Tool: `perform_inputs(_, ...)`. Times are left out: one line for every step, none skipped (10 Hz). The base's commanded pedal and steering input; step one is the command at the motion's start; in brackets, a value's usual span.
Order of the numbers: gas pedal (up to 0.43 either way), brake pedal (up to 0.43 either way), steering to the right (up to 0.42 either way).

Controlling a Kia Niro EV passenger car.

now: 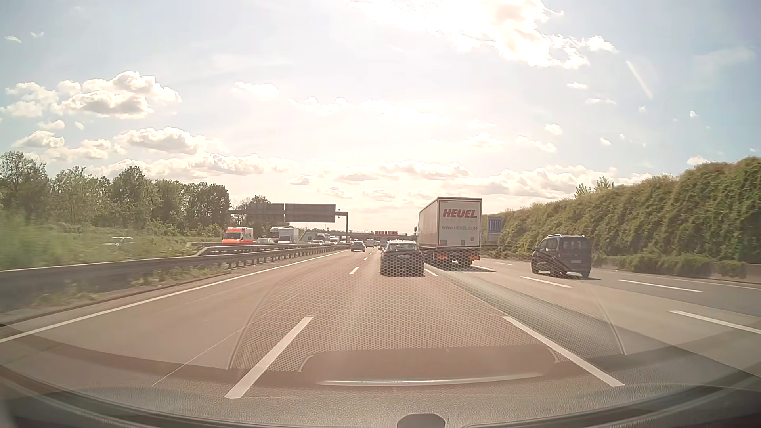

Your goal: Follow the waypoints while adhering to traffic rules and regulations

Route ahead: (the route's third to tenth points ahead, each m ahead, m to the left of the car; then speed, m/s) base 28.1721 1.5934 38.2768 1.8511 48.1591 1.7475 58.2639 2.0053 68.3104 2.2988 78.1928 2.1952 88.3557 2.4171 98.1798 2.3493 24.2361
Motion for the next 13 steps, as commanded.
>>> perform_inputs(0.177,0.0,0.005)
perform_inputs(0.177,0.0,0.007)
perform_inputs(0.177,0.0,0.007)
perform_inputs(0.177,0.0,0.006)
perform_inputs(0.177,0.0,0.005)
perform_inputs(0.177,0.0,0.002)
perform_inputs(0.177,0.0,0.0)
perform_inputs(0.177,0.0,-0.002)
perform_inputs(0.177,0.0,-0.002)
perform_inputs(0.177,0.0,-0.003)
perform_inputs(0.177,0.0,-0.003)
perform_inputs(0.177,0.0,-0.006)
perform_inputs(0.177,0.0,-0.008)
